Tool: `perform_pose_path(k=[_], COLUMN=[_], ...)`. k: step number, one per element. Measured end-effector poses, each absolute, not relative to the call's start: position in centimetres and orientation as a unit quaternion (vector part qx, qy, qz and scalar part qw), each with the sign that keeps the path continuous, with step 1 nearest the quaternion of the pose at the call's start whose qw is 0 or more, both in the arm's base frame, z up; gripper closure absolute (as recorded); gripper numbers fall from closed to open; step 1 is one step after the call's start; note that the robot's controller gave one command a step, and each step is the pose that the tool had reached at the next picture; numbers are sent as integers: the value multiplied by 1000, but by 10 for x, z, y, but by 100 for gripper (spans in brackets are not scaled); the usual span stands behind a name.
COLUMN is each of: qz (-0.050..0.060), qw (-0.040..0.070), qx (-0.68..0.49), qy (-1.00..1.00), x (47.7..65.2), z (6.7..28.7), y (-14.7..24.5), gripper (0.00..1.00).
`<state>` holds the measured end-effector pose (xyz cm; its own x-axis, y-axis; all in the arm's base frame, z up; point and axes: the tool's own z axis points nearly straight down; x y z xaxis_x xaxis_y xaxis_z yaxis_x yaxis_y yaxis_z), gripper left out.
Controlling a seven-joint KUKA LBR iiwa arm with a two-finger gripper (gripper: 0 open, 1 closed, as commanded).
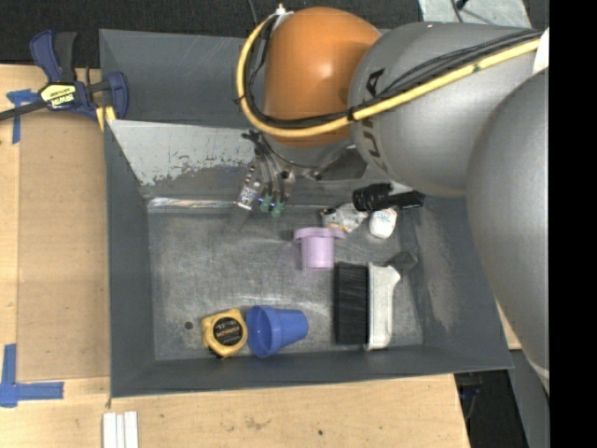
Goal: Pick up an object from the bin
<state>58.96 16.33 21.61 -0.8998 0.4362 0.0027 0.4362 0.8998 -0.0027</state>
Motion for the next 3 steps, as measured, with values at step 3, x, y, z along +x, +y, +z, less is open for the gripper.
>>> perform_pose_path(k=[3], qz=[0], qw=[1], qx=[-239], qy=[-971], x=[609], z=[134], y=[207], gripper=[100])
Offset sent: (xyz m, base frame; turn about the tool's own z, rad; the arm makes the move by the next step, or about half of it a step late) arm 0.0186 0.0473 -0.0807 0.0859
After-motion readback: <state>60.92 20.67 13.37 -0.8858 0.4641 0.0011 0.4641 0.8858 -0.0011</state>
